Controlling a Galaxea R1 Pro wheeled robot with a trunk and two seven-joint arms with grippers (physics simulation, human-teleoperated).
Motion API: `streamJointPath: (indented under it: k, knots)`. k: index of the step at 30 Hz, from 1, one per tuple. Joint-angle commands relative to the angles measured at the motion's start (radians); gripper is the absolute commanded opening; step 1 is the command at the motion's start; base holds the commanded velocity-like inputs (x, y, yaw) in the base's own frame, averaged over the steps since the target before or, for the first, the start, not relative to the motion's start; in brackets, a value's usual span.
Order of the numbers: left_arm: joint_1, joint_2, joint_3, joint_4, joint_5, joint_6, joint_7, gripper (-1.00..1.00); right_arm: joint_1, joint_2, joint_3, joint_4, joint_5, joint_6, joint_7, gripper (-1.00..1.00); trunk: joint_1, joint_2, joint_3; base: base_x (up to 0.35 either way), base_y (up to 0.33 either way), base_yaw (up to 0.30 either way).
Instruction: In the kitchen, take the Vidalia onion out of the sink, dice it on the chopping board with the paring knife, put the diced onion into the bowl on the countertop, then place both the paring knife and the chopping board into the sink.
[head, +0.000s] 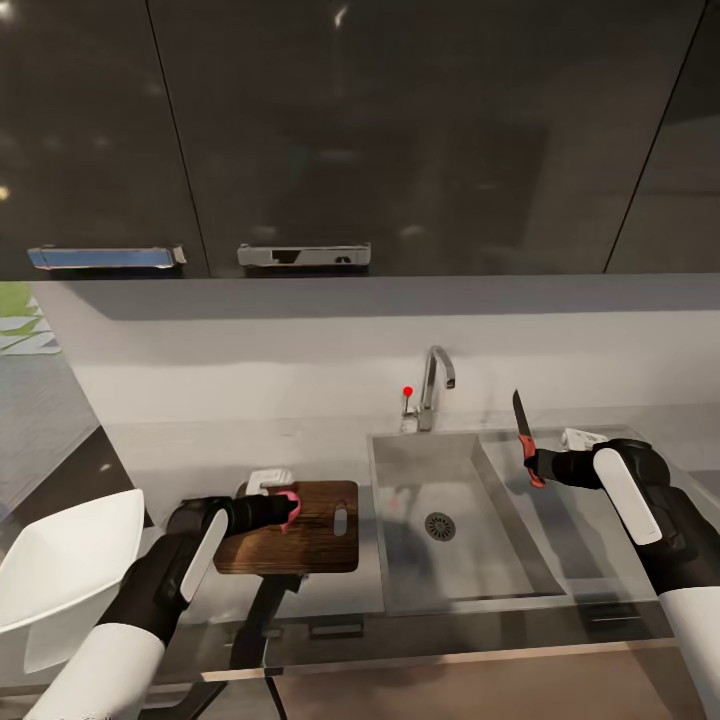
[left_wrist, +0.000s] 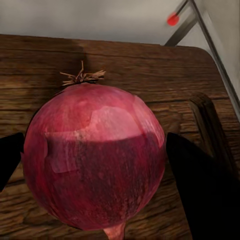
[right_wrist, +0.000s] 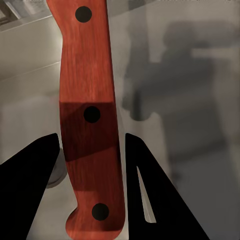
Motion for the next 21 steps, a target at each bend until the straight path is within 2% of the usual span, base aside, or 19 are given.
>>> streamJointPath:
  k: [1, 21]
  knots:
    - [-0.004, 0.001, -0.002, 0.006, 0.000, 0.005, 0.000, -1.00, -0.001, -0.001, 0.002, -0.001, -0.010, 0.002, -0.010, -1.00, 0.001, -0.002, -0.003, 0.000, 0.000, 0.000]
    - [-0.029, 0.000, -0.002, 0.017, 0.000, 0.005, 0.000, -1.00, -0.001, 0.000, 0.002, -0.001, -0.010, 0.002, -0.010, -1.00, 0.001, -0.002, -0.003, 0.000, 0.000, 0.000]
